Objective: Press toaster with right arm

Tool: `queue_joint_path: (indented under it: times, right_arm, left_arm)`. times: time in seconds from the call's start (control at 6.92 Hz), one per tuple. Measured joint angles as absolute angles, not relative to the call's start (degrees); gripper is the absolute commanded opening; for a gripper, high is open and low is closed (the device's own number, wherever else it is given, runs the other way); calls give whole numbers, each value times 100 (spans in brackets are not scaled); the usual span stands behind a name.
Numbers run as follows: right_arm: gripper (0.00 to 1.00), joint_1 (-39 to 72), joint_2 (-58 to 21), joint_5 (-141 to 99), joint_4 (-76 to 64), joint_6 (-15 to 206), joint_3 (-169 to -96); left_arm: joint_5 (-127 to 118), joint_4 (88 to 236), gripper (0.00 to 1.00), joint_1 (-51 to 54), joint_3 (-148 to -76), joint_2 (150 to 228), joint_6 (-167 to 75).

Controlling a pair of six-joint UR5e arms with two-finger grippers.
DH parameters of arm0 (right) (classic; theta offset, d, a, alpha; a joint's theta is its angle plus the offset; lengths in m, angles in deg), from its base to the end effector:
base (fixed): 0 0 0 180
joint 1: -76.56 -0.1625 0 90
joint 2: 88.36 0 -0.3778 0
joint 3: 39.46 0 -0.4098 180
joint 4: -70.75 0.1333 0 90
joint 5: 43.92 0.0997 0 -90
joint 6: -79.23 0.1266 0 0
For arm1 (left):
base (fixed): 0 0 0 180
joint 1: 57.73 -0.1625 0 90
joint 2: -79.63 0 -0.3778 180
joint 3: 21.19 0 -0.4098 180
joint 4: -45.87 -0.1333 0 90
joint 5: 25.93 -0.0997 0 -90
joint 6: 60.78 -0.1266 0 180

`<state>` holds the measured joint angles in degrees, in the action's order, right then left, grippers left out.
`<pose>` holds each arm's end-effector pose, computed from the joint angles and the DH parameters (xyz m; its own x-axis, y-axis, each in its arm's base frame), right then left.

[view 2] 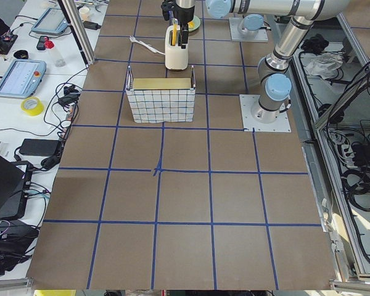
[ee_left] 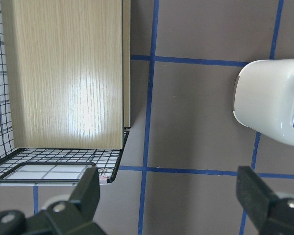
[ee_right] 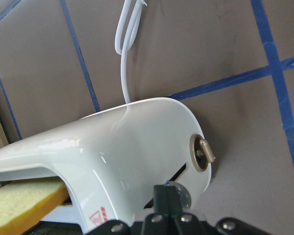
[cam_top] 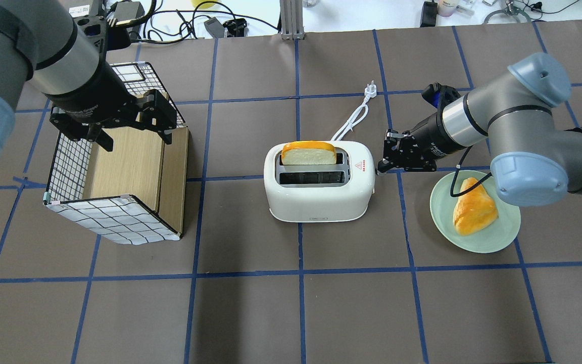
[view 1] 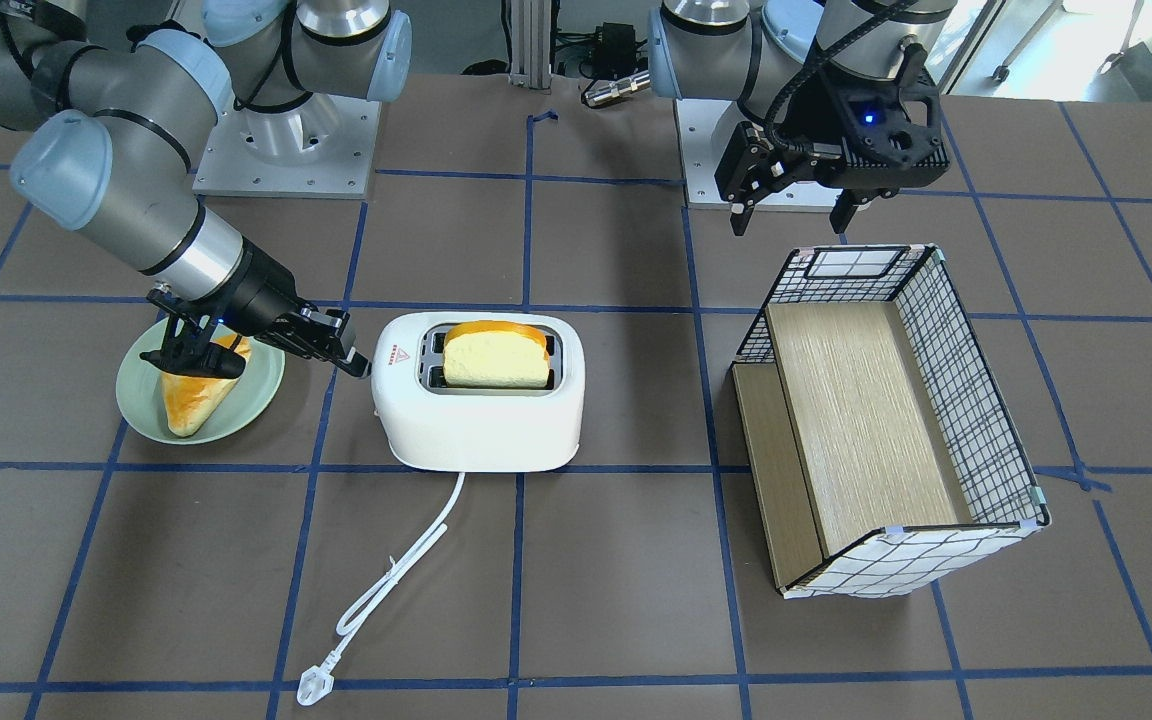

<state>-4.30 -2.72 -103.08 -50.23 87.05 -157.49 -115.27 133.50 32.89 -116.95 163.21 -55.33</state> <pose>0.1207 -0.4973 0.2086 -0.8162 0.2817 -0.5044 0.2724 0.9576 0.0941 -0.1399 -0.4723 0.4215 -0.9964 -0.0835 0.0165 -0.0842 0.9951 -0.0515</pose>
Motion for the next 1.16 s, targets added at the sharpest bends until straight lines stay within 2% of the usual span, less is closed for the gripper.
queue_joint_path:
  times: [1.16]
  right_arm:
    - [0, -428, -521, -10302, -5080, 8385, -15801]
  left_arm:
    - [-11531, 13350, 100, 3289, -11694, 16321, -5533]
